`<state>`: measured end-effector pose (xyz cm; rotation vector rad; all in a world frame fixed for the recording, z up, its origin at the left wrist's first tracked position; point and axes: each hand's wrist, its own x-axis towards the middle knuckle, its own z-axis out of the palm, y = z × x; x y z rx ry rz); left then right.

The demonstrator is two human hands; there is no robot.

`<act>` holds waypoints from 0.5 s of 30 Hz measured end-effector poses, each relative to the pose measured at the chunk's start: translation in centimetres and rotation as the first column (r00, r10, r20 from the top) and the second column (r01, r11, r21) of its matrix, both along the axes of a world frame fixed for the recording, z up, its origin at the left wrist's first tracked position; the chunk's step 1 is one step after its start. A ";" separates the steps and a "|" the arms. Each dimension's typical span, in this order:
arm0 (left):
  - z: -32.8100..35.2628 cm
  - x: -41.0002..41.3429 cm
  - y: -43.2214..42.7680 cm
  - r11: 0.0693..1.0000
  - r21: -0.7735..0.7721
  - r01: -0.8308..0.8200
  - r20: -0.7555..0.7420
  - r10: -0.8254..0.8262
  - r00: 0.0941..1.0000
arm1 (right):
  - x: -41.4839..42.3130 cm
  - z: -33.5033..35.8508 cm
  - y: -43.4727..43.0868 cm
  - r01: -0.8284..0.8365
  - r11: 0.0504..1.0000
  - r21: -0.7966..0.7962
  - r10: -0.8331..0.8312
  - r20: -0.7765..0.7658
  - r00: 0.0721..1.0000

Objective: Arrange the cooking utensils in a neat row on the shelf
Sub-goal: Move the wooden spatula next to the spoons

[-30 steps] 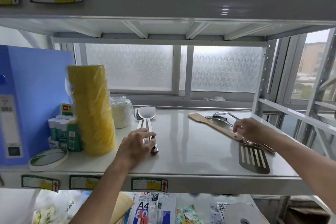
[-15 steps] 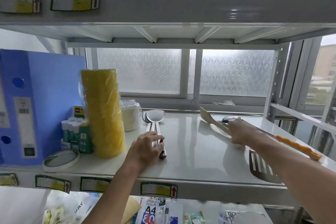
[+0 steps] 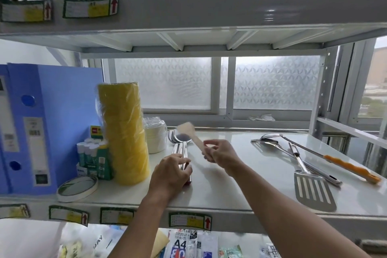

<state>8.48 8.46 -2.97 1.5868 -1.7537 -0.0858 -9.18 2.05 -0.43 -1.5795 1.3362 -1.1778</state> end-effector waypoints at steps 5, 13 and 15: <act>0.0 -0.1 -0.2 0.998 -0.043 -0.039 -0.019 0.038 0.999 | 1.8 -0.7 0.4 -0.005 0.995 -0.104 -0.042 -0.444 0.895; -0.3 -0.2 -0.4 0.988 -0.062 -0.144 -0.001 0.144 0.990 | 1.8 -2.7 1.6 -0.204 0.940 -0.273 -0.066 -0.733 0.676; -0.2 -0.3 -0.2 0.978 -0.047 -0.203 0.017 0.204 0.979 | 2.1 -2.5 2.1 -0.213 0.939 -0.272 -0.093 -0.794 0.600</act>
